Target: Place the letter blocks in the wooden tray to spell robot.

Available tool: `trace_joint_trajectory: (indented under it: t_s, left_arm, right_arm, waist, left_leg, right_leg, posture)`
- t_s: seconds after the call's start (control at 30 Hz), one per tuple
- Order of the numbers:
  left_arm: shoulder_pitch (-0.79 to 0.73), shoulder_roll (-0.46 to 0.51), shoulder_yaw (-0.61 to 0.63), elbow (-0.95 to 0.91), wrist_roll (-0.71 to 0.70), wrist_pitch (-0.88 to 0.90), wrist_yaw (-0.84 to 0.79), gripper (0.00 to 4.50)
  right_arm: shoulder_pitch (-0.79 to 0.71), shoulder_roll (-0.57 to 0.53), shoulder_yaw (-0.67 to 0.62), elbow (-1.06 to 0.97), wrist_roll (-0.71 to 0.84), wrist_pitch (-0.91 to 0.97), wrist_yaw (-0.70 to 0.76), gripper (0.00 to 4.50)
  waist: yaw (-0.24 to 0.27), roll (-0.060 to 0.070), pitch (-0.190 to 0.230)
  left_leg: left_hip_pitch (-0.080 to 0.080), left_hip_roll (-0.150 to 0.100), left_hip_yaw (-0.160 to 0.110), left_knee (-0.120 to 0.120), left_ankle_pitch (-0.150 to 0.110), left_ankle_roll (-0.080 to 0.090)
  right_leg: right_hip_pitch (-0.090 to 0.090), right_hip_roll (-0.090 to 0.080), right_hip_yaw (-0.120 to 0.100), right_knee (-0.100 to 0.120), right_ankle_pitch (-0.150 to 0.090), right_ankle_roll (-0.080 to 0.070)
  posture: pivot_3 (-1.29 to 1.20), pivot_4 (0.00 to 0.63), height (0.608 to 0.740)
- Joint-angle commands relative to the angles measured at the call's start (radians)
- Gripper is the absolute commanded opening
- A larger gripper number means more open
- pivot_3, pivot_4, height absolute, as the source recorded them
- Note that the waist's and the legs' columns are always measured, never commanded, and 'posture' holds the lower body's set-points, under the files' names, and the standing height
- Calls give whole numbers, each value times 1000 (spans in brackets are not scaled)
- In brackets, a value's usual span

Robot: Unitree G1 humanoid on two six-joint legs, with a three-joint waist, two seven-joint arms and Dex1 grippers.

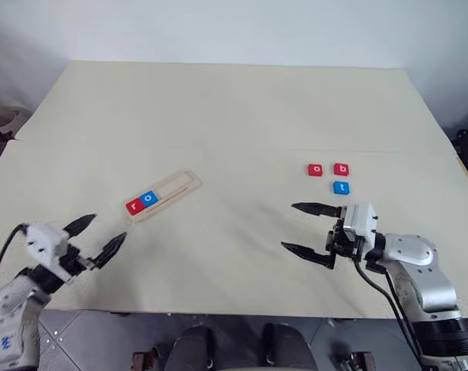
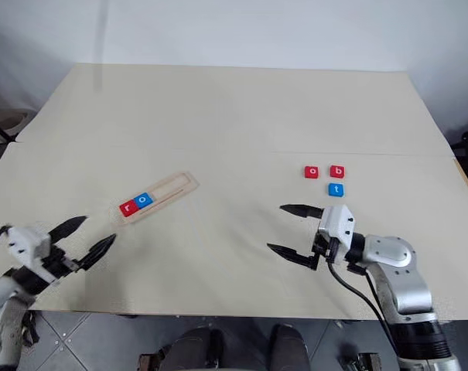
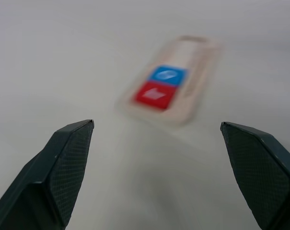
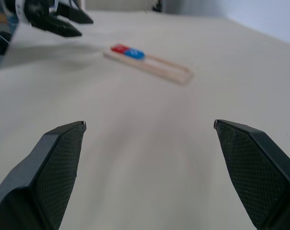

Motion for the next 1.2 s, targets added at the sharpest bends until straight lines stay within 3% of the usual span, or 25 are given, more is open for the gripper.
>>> trace_joint_trajectory:
  t_s: [0.03, 0.17, 0.37, 0.57, 0.7, 0.8, 0.97, 1.2]
  left_arm:
    - [72, -23, 109, 15, -25, -58, 40, 4500]
    - [136, -32, 145, 49, -49, -64, 22, 4500]
    - [104, -13, 129, 17, -87, -28, 3, 4500]
    - [23, 73, 45, 5, -94, 42, -100, 4500]
    - [-118, 205, -91, 128, 0, 24, -224, 4500]
    - [-284, 246, -177, 267, 63, -11, -255, 4500]
    - [-468, 243, -286, 445, 126, -58, -322, 4500]
    - [-596, 225, -377, 636, 198, -109, -356, 4500]
  right_arm:
    - [-18, 21, 13, -72, 35, 14, -18, 4483]
    - [-21, 31, 28, -98, 46, 18, -16, 4483]
    - [-12, 22, 11, -102, 48, 7, -18, 4483]
    - [8, 7, -19, -102, 45, 4, -35, 4483]
    - [25, -7, -27, -109, 44, 5, -36, 4483]
    - [30, -22, -36, -126, 55, 19, -39, 4483]
    - [54, -45, -54, -168, 79, 46, -42, 4483]
    - [96, -47, -62, -232, 75, 66, -84, 4483]
  waist:
    - [-2, -1, -1]
    - [-3, -1, -1]
    - [2, -3, -2]
    - [-3, -3, -2]
    - [1, -3, -2]
    - [-2, -3, -2]
    - [-10, -3, -2]
    - [-4, -3, -2]
  left_leg:
    - [0, 0, 0, 0, 0, 0]
    - [0, 0, 0, 0, -1, 0]
    - [0, 0, 0, 0, -1, 0]
    - [0, 0, 0, 0, -1, 0]
    - [0, 0, 0, 0, -1, 0]
    - [0, -4, 1, 0, -1, 0]
    - [0, -5, 2, -1, -1, 0]
    - [0, -5, 2, 0, -1, 0]
  right_leg:
    - [0, 0, 0, 0, 0, 0]
    - [0, 0, 0, 0, 0, 0]
    - [0, 0, 0, 0, 0, 0]
    - [0, 0, 0, 0, 0, 0]
    - [0, 0, 0, 0, 0, 0]
    - [-1, 0, 0, 0, 0, 0]
    - [-1, 1, -1, 0, 0, 0]
    - [-1, 2, -1, 1, 0, 0]
  posture:
    - [0, 150, 740]
    - [0, 150, 740]
    - [0, 150, 740]
    - [0, 150, 740]
    - [0, 150, 740]
    - [0, 150, 740]
    - [0, 150, 740]
    - [0, 150, 740]
